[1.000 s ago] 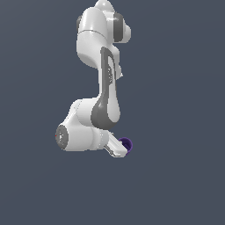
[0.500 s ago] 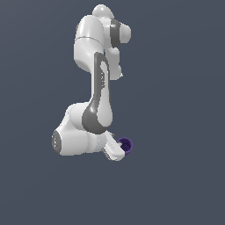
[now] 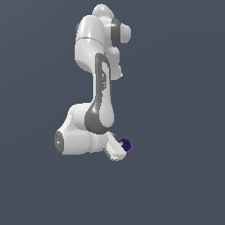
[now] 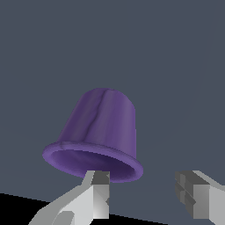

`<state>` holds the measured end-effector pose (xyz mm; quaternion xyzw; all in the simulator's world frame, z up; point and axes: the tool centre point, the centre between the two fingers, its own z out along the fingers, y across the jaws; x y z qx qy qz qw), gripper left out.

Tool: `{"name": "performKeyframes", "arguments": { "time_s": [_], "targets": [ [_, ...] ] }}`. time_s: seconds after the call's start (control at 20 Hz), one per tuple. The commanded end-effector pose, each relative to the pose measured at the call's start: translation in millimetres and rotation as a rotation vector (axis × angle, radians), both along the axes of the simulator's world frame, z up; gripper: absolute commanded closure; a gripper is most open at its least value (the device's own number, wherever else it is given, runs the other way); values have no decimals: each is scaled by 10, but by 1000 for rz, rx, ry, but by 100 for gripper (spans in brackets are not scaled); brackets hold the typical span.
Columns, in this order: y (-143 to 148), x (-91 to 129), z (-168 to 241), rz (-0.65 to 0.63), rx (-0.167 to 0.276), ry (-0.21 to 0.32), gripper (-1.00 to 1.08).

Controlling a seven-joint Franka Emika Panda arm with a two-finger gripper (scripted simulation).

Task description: Pick up the object and move it to a goal position.

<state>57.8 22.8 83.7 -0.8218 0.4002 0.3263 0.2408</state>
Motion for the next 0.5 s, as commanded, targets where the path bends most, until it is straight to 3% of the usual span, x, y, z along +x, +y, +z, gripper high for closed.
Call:
{"name": "performKeyframes", "arguments": {
  "time_s": [0.0, 0.45],
  "targets": [
    [51, -29, -50, 0, 1, 1, -20],
    [144, -70, -141, -1, 3, 3, -20]
  ]
}}
